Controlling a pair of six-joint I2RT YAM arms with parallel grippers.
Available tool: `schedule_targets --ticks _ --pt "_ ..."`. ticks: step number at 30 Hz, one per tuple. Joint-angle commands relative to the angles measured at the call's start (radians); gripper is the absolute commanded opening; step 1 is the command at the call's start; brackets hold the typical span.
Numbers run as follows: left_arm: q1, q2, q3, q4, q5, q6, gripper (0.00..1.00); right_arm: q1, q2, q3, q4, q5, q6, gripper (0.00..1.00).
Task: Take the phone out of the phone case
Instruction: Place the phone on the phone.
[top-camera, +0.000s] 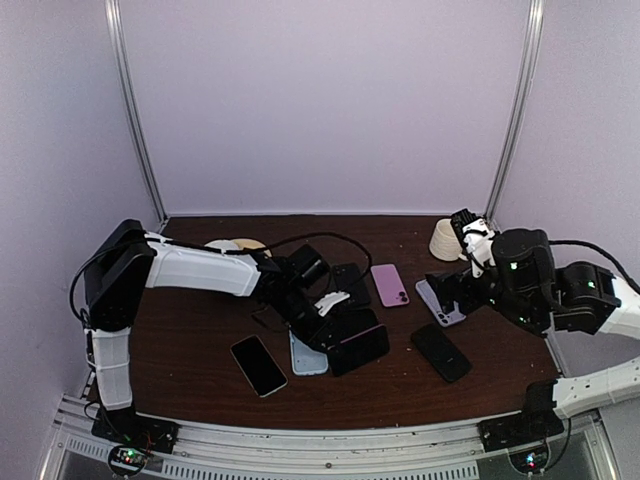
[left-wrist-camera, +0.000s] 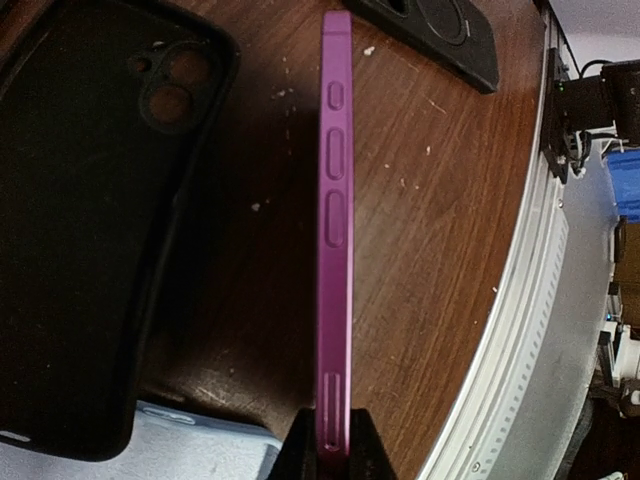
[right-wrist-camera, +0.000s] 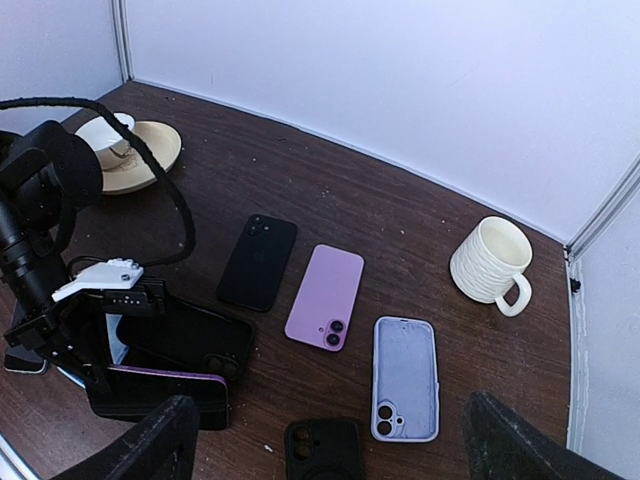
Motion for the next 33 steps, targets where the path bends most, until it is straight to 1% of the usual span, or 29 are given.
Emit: schedule_targets --ticks 1,3,10,14,17,21,24,26,28,29,30,33 --pt "-0.005 -0.009 0.029 0.000 -0.052 -0.078 0.06 -0.010 -0.001 -0.032 0.021 0.029 0.021 0.97" --pt "-0.006 -0.010 0.023 0.001 -0.070 -0.081 0.10 -0.013 0.015 -0.036 0.031 0.020 0.021 0.97" --pt "-0.006 -0.017 0.026 -0.022 -0.137 -0.089 0.32 -0.032 0.056 -0.029 0.051 0.007 0.023 0.97" --pt "-0.006 -0.042 0.019 -0.025 -0.175 -0.081 0.39 -0.062 0.059 -0.030 0.058 -0.013 0.022 0.97" --pt "-0.005 -0.082 0.013 -0.036 -0.219 -0.066 0.47 -0.095 0.057 -0.030 0.060 -0.036 0.020 0.97" --pt "-0.003 -0.175 -0.010 -0.057 -0.337 -0.026 0.54 -0.143 0.047 -0.036 0.083 -0.079 0.003 0.98" --pt "0.003 -0.246 -0.032 -0.086 -0.464 0.018 0.62 -0.185 0.041 -0.044 0.109 -0.119 -0.011 0.98" --pt "0.022 -0.296 -0.060 -0.090 -0.520 0.039 0.70 -0.218 0.045 -0.048 0.122 -0.144 -0.021 0.98" --pt "0.053 -0.352 -0.104 -0.084 -0.578 0.040 0.84 -0.249 0.048 -0.057 0.144 -0.172 -0.043 0.98" --pt "0.071 -0.380 -0.129 -0.079 -0.636 0.038 0.92 -0.265 0.049 -0.065 0.157 -0.181 -0.057 0.99" --pt "0.090 -0.410 -0.154 -0.071 -0.650 0.039 0.97 -0.284 0.051 -0.071 0.168 -0.188 -0.068 0.99" --pt "0.156 -0.480 -0.214 -0.057 -0.722 0.054 0.98 -0.369 0.061 -0.078 0.200 -0.242 -0.109 0.99"
